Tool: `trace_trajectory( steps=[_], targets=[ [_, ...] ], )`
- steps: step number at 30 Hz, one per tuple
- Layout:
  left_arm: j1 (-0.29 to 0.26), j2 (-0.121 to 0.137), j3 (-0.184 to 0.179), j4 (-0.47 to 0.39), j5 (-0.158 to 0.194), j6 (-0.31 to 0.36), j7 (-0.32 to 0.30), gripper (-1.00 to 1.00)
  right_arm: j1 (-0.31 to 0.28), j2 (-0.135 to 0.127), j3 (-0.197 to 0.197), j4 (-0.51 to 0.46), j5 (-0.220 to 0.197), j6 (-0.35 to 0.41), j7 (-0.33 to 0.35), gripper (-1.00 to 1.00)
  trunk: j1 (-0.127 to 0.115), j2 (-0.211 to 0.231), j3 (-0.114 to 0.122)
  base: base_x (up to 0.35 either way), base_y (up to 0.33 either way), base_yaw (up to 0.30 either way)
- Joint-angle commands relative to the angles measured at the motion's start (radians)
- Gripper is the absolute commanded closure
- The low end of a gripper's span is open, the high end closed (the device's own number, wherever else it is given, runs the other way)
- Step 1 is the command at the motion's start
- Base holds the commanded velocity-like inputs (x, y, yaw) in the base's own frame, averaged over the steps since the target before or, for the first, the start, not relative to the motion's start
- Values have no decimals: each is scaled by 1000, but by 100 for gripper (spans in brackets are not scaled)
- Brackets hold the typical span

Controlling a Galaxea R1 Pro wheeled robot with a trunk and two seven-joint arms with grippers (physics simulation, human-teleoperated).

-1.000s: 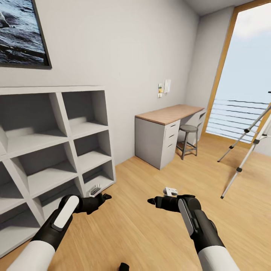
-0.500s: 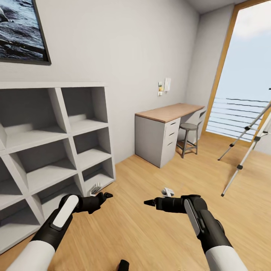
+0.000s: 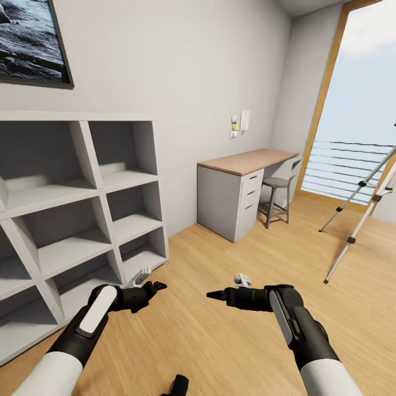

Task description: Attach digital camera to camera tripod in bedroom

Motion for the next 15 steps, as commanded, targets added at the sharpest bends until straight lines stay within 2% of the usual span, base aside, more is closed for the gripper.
trace_trajectory(
  steps=[1, 4, 6, 15],
  targets=[
    [-1, -3, -3, -2, 8, -1, 10, -100, -1, -1, -3, 1, -5, 7, 30, -100, 4, -8, -4, 0, 0, 0],
    [-1, -7, -3, -2, 6, -1, 10, -100, -1, -4, -3, 4, -6, 8, 78, -100, 15, -29, -14, 0, 0, 0],
    [-1, -10, -3, -2, 6, -2, 10, -100, -1, -7, -4, 8, -5, 9, 148, -100, 23, -43, -20, 0, 0, 0],
    [-2, -12, -2, -2, 11, -1, 10, -100, -1, -8, -5, 11, 2, 15, 195, -100, 57, -106, -48, 0, 0, 0]
  ],
)
